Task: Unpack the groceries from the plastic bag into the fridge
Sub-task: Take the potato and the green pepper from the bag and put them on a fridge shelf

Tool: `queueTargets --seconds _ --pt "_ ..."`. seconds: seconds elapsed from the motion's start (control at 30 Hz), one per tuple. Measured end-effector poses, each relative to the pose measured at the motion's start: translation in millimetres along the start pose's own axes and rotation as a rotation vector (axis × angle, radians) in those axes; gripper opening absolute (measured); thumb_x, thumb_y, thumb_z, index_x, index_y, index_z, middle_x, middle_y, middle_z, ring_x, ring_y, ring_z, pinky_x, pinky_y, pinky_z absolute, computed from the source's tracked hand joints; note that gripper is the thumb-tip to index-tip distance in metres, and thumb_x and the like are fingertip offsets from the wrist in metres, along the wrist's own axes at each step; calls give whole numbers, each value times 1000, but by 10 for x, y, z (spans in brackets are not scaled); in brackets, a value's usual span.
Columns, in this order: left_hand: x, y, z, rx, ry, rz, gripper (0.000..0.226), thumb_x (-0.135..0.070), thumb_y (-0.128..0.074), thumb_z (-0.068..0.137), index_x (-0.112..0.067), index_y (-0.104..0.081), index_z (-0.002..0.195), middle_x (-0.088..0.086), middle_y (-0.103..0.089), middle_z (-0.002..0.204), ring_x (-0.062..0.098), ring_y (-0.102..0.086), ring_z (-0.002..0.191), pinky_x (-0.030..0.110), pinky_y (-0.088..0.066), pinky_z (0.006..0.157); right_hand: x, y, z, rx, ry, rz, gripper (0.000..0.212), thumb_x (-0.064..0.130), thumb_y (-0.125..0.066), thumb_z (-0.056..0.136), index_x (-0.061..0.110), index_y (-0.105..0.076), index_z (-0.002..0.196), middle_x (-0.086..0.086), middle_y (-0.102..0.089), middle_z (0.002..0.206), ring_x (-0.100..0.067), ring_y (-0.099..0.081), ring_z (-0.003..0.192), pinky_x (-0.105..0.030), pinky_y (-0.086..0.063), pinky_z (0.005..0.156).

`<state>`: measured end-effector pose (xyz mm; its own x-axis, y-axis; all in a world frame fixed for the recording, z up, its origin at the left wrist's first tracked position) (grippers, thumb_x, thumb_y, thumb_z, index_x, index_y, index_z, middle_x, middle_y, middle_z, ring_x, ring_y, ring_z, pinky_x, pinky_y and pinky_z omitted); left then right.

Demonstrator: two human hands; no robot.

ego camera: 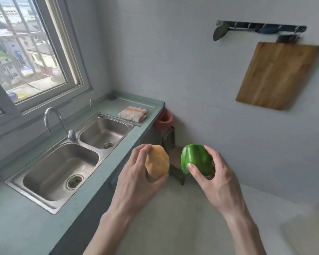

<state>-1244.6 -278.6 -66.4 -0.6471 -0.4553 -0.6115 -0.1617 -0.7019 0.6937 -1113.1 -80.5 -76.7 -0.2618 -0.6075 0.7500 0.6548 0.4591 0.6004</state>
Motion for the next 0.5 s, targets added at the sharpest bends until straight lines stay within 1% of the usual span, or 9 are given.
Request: queueTargets --seconds 0.07,0.13,0.17,0.23,0.3,0.4,0.5 --pt "-195 -270 116 17 -15 -29 80 -46 -84 74 -34 -42 141 -28 -38 145 4 -58 107 9 -38 73 -233 253 81 -33 -17 -15 67 59 -71 84 38 -47 144 20 -58 138 -8 -58 121 -31 -52 96" --pt "-404 -519 226 26 -37 -42 80 -45 -84 74 -36 -41 141 -28 -38 146 4 -58 104 6 -36 72 -447 487 156 -68 -26 -29 68 59 -71 84 37 -48 144 18 -58 138 -9 -60 119 -35 -54 95" --pt "-508 -640 279 29 -48 -48 79 -45 -84 74 -37 -41 141 -29 -38 146 5 -60 101 7 -37 71 -551 596 190 -85 -32 -34 67 59 -71 84 36 -48 144 19 -58 138 -9 -60 118 -35 -54 94" --pt "-710 -876 373 38 -65 -62 79 -45 -84 74 -38 -41 140 -29 -38 146 8 -62 97 17 -43 71 -753 804 238 -119 -45 -42 67 57 -72 84 36 -49 143 20 -59 135 -7 -61 114 -31 -54 93" --pt "-906 -1087 455 50 -87 -76 79 -44 -84 74 -37 -43 141 -29 -38 147 9 -63 100 22 -47 75 -949 1005 265 -154 -63 -41 66 58 -72 84 36 -50 142 20 -60 133 -7 -61 113 -31 -55 92" --pt "-1171 -1379 578 82 -137 -101 78 -44 -83 74 -35 -44 141 -29 -39 147 6 -62 102 21 -48 75 -1213 1273 299 -196 -94 -45 68 61 -71 83 38 -48 143 22 -59 132 -6 -61 112 -34 -56 92" --pt "-1401 -1678 742 128 -186 -122 78 -44 -84 74 -36 -44 141 -31 -38 146 -1 -57 105 22 -51 75 -1455 1503 353 -233 -135 -30 72 64 -69 82 39 -46 145 24 -57 136 -6 -60 117 -37 -55 95"
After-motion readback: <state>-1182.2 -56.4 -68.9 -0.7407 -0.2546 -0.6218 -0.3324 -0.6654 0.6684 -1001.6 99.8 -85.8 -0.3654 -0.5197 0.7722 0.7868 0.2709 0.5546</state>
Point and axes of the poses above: each hand's wrist, its own z-axis towards the middle knuckle, its own y-axis out of the back of the hand, x = y × z, the point moved 10 cm from there along z, towards the middle knuckle
